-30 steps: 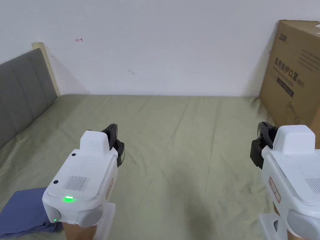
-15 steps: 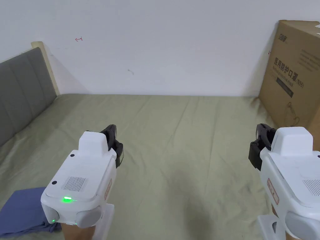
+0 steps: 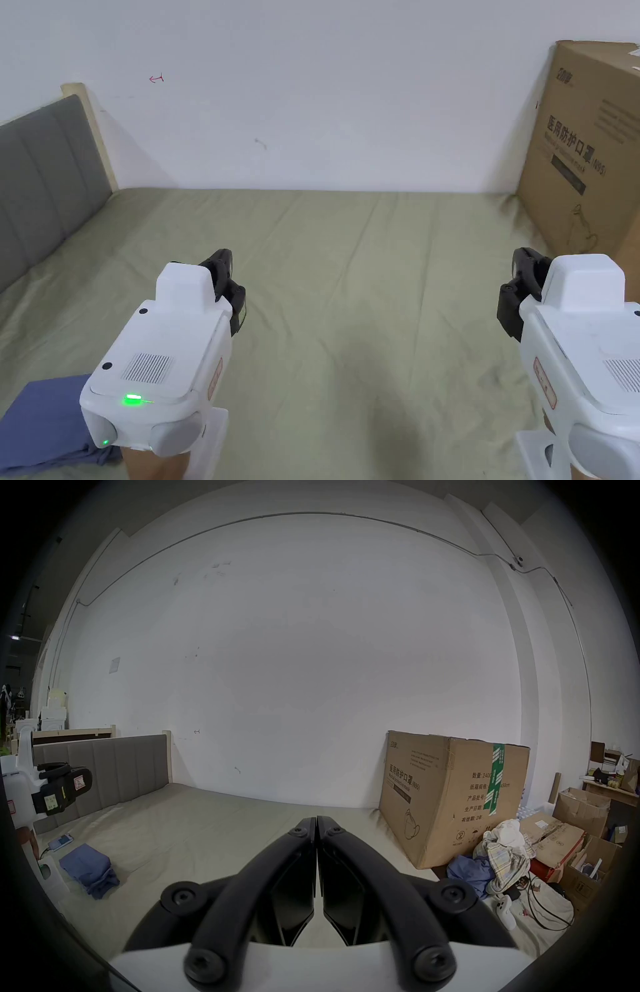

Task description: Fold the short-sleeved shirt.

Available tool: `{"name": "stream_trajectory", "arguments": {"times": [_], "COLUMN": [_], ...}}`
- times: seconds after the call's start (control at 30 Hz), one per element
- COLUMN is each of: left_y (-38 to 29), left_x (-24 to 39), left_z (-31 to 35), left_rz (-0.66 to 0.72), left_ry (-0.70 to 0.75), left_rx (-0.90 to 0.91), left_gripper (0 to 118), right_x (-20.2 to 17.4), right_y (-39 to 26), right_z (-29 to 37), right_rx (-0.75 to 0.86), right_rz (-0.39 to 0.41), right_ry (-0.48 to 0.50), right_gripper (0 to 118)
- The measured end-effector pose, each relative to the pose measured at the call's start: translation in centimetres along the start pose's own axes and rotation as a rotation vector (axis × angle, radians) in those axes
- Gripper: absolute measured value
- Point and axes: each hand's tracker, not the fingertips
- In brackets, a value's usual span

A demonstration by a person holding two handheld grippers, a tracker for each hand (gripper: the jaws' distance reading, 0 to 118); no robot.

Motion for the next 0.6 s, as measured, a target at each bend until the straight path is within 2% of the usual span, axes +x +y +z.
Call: {"name": "stream_trajectory", "arguments": {"times": [0.07,0.1,0.13,0.17,0.2,0.23,0.27,0.3,0.33,0.37,0.6], "left_y": [0.02,0.04,0.05,0.04,-0.02,-0.12,-0.23,-0.28,-0.31,-0.33,-0.34], "left_x": [-0.11,-0.19,-0.21,-0.24,-0.30,-0.25,-0.17,-0.13,-0.15,-0.21,-0.43], "left_z": [0.00,-0.03,-0.06,-0.10,-0.15,-0.19,-0.19,-0.19,-0.17,-0.17,0.13], "left_rz": [0.007,0.013,0.017,0.018,0.017,0.016,0.015,0.011,0.013,0.016,0.043], "left_ry": [0.004,0.005,0.009,0.007,0.005,0.016,0.029,0.034,0.043,0.042,0.044], "left_rx": [0.001,-0.001,-0.007,-0.009,-0.013,-0.014,-0.009,-0.009,-0.006,-0.007,0.003], "left_gripper": [7,17,41,54,61,61,77,92,109,118,118], "right_x": [0.03,0.02,0.04,0.06,0.05,0.10,0.13,0.09,0.00,-0.01,0.16], "right_y": [-0.04,-0.07,-0.09,-0.11,-0.13,-0.19,-0.30,-0.45,-0.48,-0.48,-0.62], "right_z": [-0.02,0.01,0.02,0.00,-0.02,-0.07,-0.03,0.12,0.23,0.25,0.24], "right_rx": [-0.003,-0.004,-0.005,-0.007,-0.012,-0.014,-0.009,0.004,0.007,0.008,0.016], "right_rz": [-0.001,-0.003,-0.003,-0.002,-0.004,-0.007,-0.011,-0.015,-0.011,-0.010,-0.012], "right_ry": [0.000,0.003,0.000,-0.004,-0.001,0.007,0.005,-0.002,-0.009,-0.007,-0.012], "right_gripper": [7,19,50,76,76,85,102,110,113,113,118]}}
